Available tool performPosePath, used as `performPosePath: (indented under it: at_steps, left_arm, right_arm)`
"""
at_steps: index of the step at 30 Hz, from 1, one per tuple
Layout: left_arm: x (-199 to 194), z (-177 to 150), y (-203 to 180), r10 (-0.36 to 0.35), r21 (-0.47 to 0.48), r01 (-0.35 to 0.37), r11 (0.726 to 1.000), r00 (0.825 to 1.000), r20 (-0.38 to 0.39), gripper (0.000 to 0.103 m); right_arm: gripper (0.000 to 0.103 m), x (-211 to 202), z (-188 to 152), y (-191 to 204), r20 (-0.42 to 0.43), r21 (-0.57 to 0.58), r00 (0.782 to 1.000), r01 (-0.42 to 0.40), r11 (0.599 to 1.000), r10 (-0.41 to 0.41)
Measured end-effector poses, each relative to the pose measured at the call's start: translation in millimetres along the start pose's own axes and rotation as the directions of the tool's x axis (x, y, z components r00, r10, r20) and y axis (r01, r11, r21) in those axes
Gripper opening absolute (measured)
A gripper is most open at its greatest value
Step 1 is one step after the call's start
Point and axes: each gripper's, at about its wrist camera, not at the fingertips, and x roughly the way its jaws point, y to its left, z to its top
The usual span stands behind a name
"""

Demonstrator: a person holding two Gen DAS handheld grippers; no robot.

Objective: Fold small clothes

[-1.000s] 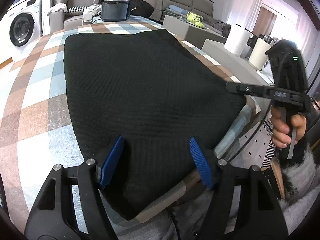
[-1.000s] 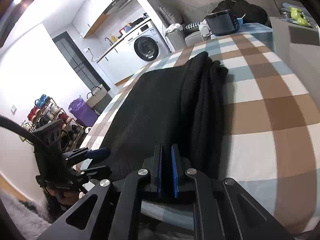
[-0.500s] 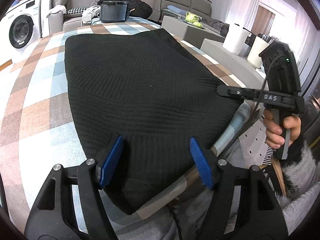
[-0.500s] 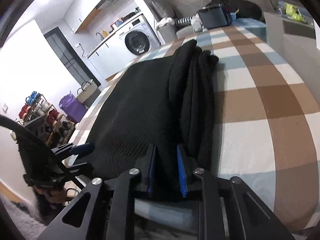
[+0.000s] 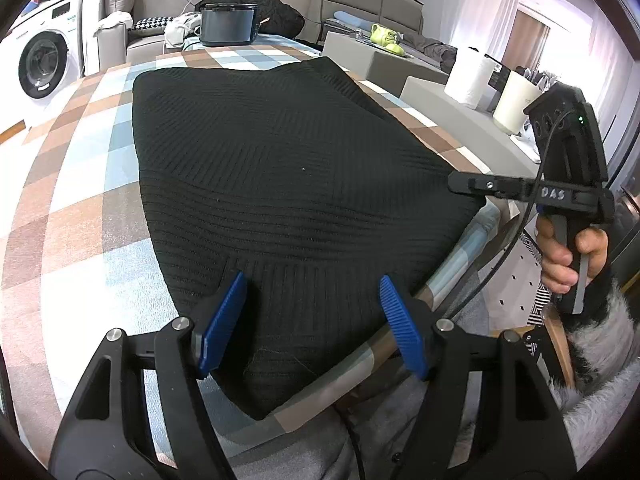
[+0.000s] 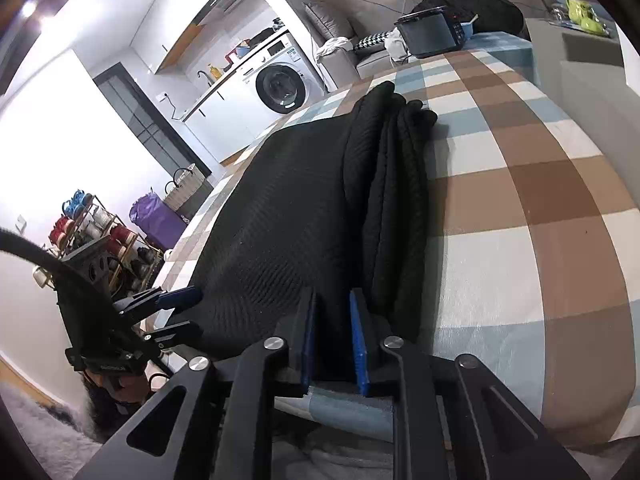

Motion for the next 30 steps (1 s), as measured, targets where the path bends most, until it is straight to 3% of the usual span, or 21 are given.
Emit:
performPosePath:
  at_steps: [5,9,13,16,22,27,29,30]
  left_arm:
    - [-1.2,-1.9,-1.0,0.004,0.003,-0.004,1.000,1.000,0.002,0.067]
    - [-3.8,-4.4,-1.6,0.007,0.012,-0.007,1.000,1.000,0.005,0.067]
    - [-14.4,-6.0,-3.6,0.032,0.025,-0.032,0.999,0.999,0.008,0.068]
    - [-28.8,-9.0,5.3,0.049,-0.015,-0.048,0.999,0.998,0.047,0.070]
    - [-28.7,-12.3,42.1,0.074,-0.192,-0.068,0.979,0.997,0.021,0.070]
    - [-21.5,-8.6,55.9,0.096,-0.255,-0.088,0.963,0.995,0.019,0.069]
    - [-18.8,-7.7,56.3,0.087,-0.259,-0.077,0.963,0.996,0.030,0.062]
    - [-17.4,-7.9,56.1,0.088,-0.258,-0.077,0.963,0.996,0.032,0.053]
  right_arm:
    - [0.010,2.0,-4.8,3.9,0.019,-0.027,1.000,0.025,0.999,-0.025]
    - [0.011,-5.6,-8.4,-1.5,-0.005,-0.030,0.999,0.049,0.998,-0.049]
    - [0.024,-17.0,-9.8,-4.2,0.003,-0.012,0.999,0.035,0.999,-0.035]
    - [0.056,-27.3,-7.6,-6.4,0.035,0.009,0.997,0.071,0.997,-0.072]
    - [0.058,-15.2,0.9,-8.5,0.023,0.054,0.998,0.065,0.996,-0.066]
    - [0.058,4.8,5.1,0.3,0.015,0.038,0.990,0.142,0.989,-0.143]
    - [0.056,9.5,3.3,2.3,0.015,0.026,0.988,0.155,0.988,-0.156]
    - [0.054,10.8,1.1,4.5,0.026,0.016,0.987,0.155,0.988,-0.156]
